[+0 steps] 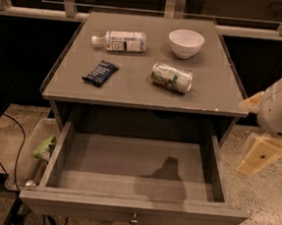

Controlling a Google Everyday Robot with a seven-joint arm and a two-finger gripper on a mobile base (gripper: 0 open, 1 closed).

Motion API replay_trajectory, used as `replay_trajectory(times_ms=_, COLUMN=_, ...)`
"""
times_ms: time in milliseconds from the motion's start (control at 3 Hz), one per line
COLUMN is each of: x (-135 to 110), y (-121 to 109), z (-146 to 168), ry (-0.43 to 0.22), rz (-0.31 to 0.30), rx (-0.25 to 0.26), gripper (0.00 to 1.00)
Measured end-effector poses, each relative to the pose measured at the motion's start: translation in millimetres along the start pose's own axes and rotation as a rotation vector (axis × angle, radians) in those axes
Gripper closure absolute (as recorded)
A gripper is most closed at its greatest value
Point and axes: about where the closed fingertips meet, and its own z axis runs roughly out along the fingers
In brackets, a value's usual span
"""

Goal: Close top drawer

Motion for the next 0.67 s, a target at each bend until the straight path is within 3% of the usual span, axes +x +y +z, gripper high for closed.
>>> replay_trajectory(times_ms=667, x=51, y=29, z=77, ry=-0.063, rz=0.077, rx=-0.012, gripper=0.63)
